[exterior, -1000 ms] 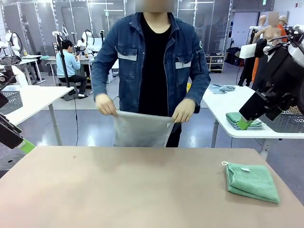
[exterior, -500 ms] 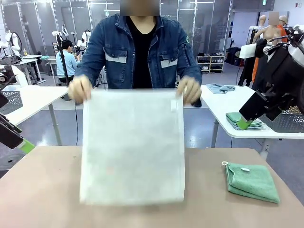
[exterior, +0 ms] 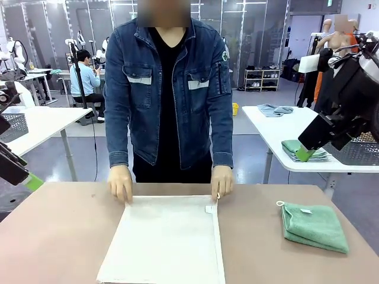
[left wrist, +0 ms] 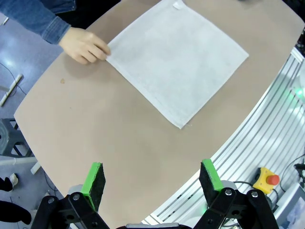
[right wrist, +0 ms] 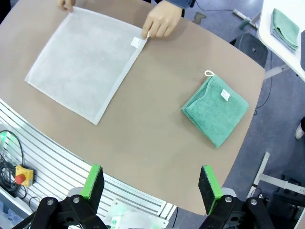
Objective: Fold the towels and place them in the basket.
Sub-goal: When a person lays out a Towel with hook on the table, fold it in half twice.
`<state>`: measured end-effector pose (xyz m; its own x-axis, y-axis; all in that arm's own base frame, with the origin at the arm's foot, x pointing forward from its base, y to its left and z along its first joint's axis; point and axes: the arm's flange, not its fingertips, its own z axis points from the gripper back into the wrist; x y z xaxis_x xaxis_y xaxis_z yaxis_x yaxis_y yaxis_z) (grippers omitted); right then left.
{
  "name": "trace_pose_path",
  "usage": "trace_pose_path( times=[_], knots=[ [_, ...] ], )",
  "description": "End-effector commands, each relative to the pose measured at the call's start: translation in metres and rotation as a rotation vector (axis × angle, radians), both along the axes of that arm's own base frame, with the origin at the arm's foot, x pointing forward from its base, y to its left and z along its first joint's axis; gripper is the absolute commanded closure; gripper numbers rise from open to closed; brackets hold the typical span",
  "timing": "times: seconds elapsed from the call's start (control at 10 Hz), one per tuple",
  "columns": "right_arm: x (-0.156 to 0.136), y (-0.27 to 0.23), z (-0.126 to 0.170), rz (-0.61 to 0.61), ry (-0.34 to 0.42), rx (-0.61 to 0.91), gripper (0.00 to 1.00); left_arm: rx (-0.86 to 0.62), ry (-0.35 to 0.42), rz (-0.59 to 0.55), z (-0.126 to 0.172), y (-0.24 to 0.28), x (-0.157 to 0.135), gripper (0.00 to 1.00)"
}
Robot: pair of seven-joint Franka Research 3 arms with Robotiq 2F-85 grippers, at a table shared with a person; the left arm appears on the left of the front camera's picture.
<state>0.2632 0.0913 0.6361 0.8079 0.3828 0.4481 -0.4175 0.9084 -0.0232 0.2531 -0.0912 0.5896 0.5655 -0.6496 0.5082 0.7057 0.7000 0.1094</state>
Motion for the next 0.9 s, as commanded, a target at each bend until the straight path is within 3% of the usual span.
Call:
trace_pose_path(
  times=[0.0, 0.8],
  knots=[
    [0.002, -0.001, 0.0021, -0.01, 0.004, -0.008, 0.0, 0.014, -0.009, 0.007, -0.0003, 0.0012, 0.0021, 0.0],
    [0.002, -0.001, 0.0021, -0.01, 0.004, -0.008, 0.0, 0.014, -0.009, 0.007, -0.0003, 0.0012, 0.0021, 0.0]
  ],
)
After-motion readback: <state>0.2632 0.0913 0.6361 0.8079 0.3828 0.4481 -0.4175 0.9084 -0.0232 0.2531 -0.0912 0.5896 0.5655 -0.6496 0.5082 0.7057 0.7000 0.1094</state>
